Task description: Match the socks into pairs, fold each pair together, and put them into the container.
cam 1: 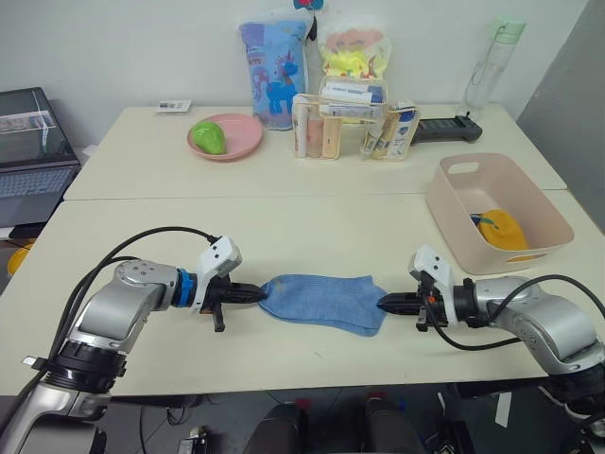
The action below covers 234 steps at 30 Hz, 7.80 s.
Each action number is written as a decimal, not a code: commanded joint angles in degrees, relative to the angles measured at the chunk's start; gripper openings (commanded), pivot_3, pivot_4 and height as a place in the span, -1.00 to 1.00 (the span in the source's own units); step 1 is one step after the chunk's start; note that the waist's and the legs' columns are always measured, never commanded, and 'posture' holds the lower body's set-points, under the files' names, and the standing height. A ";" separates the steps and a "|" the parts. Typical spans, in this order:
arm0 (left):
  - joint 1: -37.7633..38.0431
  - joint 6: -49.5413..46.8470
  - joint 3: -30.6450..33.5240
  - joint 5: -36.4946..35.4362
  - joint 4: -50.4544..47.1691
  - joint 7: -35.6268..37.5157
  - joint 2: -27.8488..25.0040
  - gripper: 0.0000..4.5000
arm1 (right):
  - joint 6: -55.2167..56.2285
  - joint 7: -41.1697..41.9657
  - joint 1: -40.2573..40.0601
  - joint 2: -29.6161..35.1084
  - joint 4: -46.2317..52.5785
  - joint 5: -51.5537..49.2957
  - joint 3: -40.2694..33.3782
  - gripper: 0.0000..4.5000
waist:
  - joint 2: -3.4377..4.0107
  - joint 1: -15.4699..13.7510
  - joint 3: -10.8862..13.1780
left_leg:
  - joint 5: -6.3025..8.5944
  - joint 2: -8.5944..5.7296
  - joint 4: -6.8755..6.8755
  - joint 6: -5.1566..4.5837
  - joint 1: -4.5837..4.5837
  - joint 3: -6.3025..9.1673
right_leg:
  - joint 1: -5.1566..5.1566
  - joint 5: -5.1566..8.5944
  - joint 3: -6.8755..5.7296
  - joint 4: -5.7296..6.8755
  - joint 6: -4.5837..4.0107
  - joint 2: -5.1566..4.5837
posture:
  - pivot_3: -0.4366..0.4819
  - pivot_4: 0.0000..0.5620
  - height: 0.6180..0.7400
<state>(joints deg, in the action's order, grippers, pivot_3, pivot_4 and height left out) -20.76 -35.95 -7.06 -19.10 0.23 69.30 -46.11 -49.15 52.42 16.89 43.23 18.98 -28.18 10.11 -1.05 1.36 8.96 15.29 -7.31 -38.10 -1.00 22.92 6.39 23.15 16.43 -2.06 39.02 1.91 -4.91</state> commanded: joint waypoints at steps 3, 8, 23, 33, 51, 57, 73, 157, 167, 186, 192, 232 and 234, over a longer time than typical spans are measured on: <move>-0.51 0.30 0.71 -0.56 -1.18 0.18 -0.44 -1.00 | 1.34 -0.08 1.97 -0.17 -0.48 -0.07 -2.11 -0.91 | 0.00 0.00 0.00 | 0.00 0.00 0.00 0.00 0.00 -0.01 | 0.00 0.00 0.00 0.00 0.00 0.00 | -0.05 -0.47 1.00; -0.44 0.89 0.41 -0.30 -1.28 0.52 -0.53 -1.00 | 1.93 -1.32 2.69 -0.75 -1.67 0.95 -1.80 -0.31 | 0.00 0.01 0.00 | 0.00 0.00 0.00 0.00 0.00 0.00 | 0.00 0.00 0.00 0.00 0.00 0.00 | -0.05 -0.47 1.00; 0.36 0.77 0.46 -0.48 -2.18 0.59 -0.74 -1.00 | 0.89 -0.66 2.82 -1.02 -1.66 0.72 -1.39 -0.31 | 0.00 0.02 0.00 | 0.00 0.00 0.00 0.00 0.00 -0.01 | 0.00 0.00 0.00 0.00 0.00 0.00 | -0.05 -0.47 1.00; -0.56 -1.31 2.19 -2.50 -2.45 0.87 -0.88 -1.00 | -1.04 0.76 2.11 -0.58 0.09 -1.27 -2.19 -0.99 | 0.00 0.01 0.00 | 0.00 0.00 0.00 0.00 0.00 -0.01 | 0.00 0.00 0.00 0.00 0.00 0.00 | -0.05 -0.47 1.00; -3.29 -8.64 4.64 -7.57 -1.90 1.26 -3.12 -1.00 | -14.55 -1.41 1.97 -2.01 4.73 -18.13 -10.47 -0.99 | 0.00 0.05 0.00 | 0.00 0.00 0.00 0.00 0.00 0.00 | -0.01 0.00 0.00 0.00 0.00 0.00 | -0.05 -0.47 1.00; -3.01 -7.91 4.19 -6.84 -1.33 1.12 -3.12 -1.00 | -12.96 -3.11 1.83 -1.50 3.82 -16.28 -9.76 -0.99 | 0.00 0.05 0.00 | 0.00 0.00 0.00 0.00 0.00 0.00 | -0.01 0.00 0.00 0.00 0.00 0.00 | -0.05 -0.47 1.00; -1.85 -6.50 3.13 -5.83 -1.40 0.99 -3.12 -1.00 | -10.97 -3.96 3.35 -2.63 0.65 -12.65 -6.86 -0.99 | 0.00 0.07 0.00 | 0.00 0.00 0.00 0.00 0.00 0.00 | 0.00 0.00 0.00 0.00 0.00 0.00 | -0.05 -0.47 1.00; 10.65 21.23 5.93 -0.36 -5.66 -6.78 6.66 -0.82 | 10.82 -6.86 -9.66 -4.15 6.47 7.14 -5.91 -0.11 | -0.03 -1.08 -0.07 | 0.00 0.00 0.00 0.01 -0.08 -0.01 | -0.06 0.00 0.02 0.01 0.00 0.01 | -0.05 -0.47 1.00; 9.51 22.95 5.97 1.03 -6.56 -10.47 8.04 0.22 | 5.90 -9.65 -8.94 -5.88 4.45 9.00 -1.12 0.57 | -0.02 -1.22 -0.07 | 0.00 0.00 0.00 0.01 -0.11 -0.02 | -0.08 0.00 0.03 0.02 0.00 0.02 | -0.05 -0.47 1.00; 5.58 23.09 0.52 0.54 -6.88 -7.39 12.20 -0.15 | 7.25 -2.12 0.07 -1.83 -1.99 8.38 -1.41 -1.00 | -0.02 -1.25 -0.06 | 0.00 -0.01 -0.02 0.00 -0.10 -0.05 | -0.09 0.00 0.02 0.00 0.01 0.01 | -0.05 -0.47 1.00; -0.43 25.35 -5.13 5.51 -1.64 -8.78 17.02 -0.99 | 9.21 1.82 5.79 0.29 -7.65 9.93 0.69 -1.00 | -0.04 -1.24 -0.06 | -0.01 0.01 0.00 0.01 -0.06 -0.04 | -0.07 0.00 -0.04 -0.01 0.01 0.01 | -0.05 -0.47 1.00; -1.31 28.38 -10.52 13.57 7.44 -11.38 21.23 -0.99 | -13.86 -3.02 13.41 -16.38 -3.09 -12.27 -4.82 -1.00 | -0.03 -1.20 -0.09 | -0.01 -0.02 -0.06 0.01 -0.06 -0.03 | -0.06 -0.01 0.00 0.03 0.01 0.00 | -0.05 -0.47 1.00; -0.12 25.58 -7.87 10.66 2.58 -11.36 20.25 -0.99 | -12.07 -2.80 13.39 -16.18 -4.13 -10.51 -3.21 -1.00 | -0.03 -1.05 -0.09 | -0.01 -0.02 -0.06 0.01 -0.06 -0.04 | -0.04 -0.01 0.01 0.03 0.01 0.00 | -0.05 -0.47 1.00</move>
<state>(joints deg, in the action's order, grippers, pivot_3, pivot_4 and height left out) -21.58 -8.66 -16.92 -6.46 6.30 58.03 -24.97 -63.25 49.45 29.54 26.93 14.66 -39.20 6.38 -1.09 0.31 8.88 15.28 -7.32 -38.15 -0.99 22.87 6.35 23.14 16.42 -2.04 39.06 1.92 -4.91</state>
